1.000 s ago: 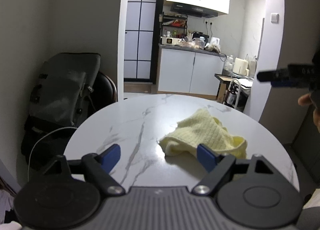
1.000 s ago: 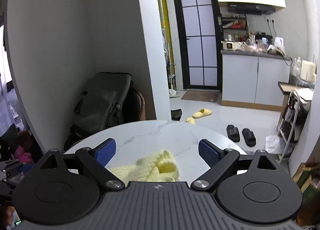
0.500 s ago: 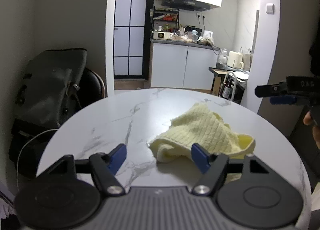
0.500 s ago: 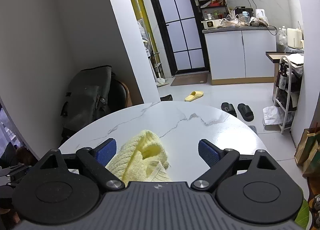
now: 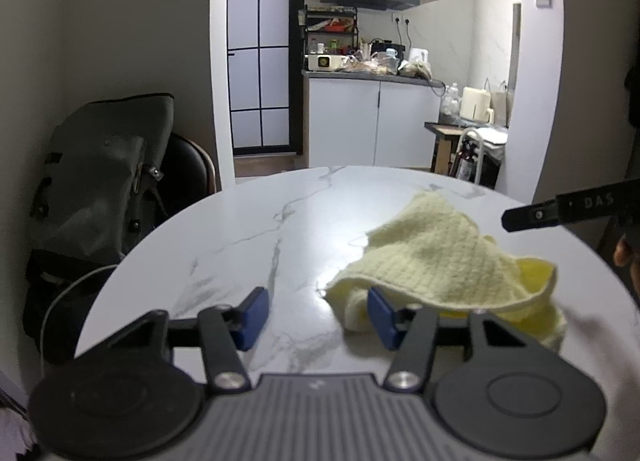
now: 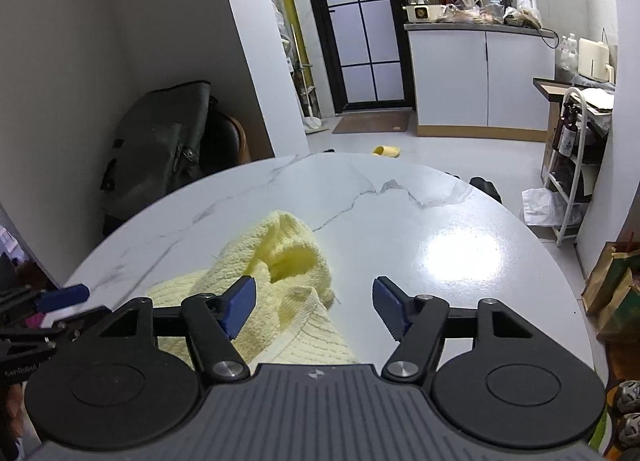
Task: Fold towel
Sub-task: 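Move the right gripper down to the towel edge while the left gripper approaches, then close the right gripper on the towel edge while the left gripper closes on another edge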
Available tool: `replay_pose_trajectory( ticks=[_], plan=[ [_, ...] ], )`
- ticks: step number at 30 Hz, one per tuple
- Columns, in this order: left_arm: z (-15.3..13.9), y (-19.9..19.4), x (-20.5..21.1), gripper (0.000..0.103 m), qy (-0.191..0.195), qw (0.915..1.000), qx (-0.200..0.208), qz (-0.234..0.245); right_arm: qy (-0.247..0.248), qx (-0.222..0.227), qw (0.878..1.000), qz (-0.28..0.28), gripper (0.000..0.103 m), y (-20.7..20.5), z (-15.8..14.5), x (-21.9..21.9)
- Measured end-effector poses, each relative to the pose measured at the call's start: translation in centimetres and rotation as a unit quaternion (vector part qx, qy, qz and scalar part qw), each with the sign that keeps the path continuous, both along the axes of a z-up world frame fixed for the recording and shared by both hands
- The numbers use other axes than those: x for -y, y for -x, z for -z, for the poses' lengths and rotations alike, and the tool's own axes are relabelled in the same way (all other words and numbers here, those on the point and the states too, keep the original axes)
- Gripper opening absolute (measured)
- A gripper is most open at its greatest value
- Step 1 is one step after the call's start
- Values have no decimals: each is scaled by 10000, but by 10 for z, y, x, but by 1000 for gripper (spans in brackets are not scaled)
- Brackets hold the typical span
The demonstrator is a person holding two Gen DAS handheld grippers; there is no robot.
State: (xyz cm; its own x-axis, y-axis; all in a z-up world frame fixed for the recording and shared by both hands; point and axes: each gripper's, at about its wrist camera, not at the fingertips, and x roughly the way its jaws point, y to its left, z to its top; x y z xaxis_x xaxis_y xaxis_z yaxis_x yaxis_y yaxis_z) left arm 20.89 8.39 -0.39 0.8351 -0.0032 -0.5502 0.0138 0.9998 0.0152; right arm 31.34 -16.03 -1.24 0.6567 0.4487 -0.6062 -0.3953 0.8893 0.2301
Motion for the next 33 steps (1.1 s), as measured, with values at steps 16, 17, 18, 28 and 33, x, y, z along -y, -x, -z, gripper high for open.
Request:
replay_pose_trajectory(
  ticks=[16, 17, 18, 28, 33],
  plan=[
    [21, -33, 3, 57, -355, 9990, -209, 187, 206, -164, 9997, 21, 69, -19, 12, -13],
    [21, -34, 4, 57, -369, 9988, -217, 225, 232, -187, 9996, 29, 69, -20, 13, -14],
    [21, -35, 4, 57, -385, 9987, -224, 259, 242, -196, 9995, 36, 69, -21, 14, -14],
    [27, -47, 12, 56, -544, 9964, -216, 620, 357, -388, 9986, 37, 51, -28, 22, -14],
    [28, -50, 19, 56, -543, 9949, -202, 825, 445, -432, 9981, 1, 39, -29, 27, -11]
  ],
)
